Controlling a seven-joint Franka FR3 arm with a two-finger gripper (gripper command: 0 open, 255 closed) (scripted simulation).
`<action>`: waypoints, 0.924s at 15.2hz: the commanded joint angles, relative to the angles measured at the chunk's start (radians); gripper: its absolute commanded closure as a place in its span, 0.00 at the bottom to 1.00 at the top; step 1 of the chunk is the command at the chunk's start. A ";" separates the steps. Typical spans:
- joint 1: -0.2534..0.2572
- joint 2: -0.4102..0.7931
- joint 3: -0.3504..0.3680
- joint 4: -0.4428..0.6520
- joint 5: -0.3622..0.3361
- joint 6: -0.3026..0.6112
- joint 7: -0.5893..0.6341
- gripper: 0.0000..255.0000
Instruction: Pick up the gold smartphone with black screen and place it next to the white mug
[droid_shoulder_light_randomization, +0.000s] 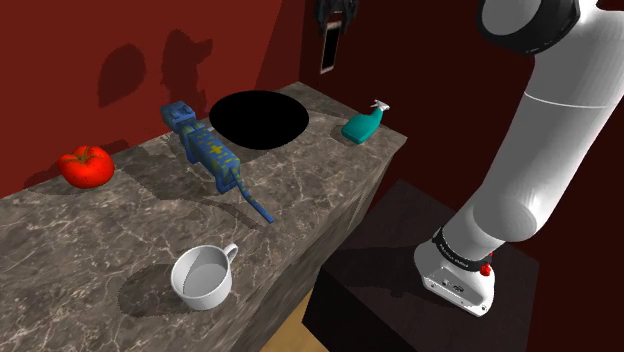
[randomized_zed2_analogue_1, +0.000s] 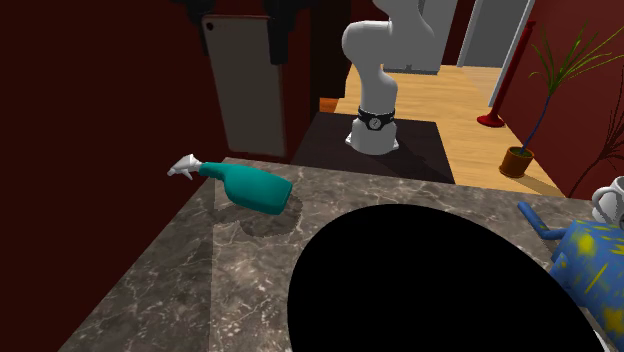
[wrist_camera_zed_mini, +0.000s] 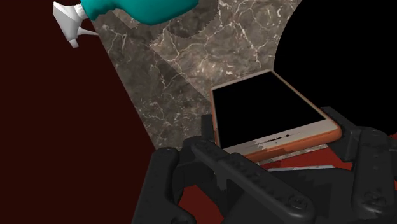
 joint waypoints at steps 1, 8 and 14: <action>0.023 -0.040 0.010 -0.047 -0.008 0.008 0.031 1.00; 0.119 -0.198 0.071 -0.254 -0.037 0.060 0.183 1.00; 0.189 -0.289 0.137 -0.366 -0.045 0.080 0.319 1.00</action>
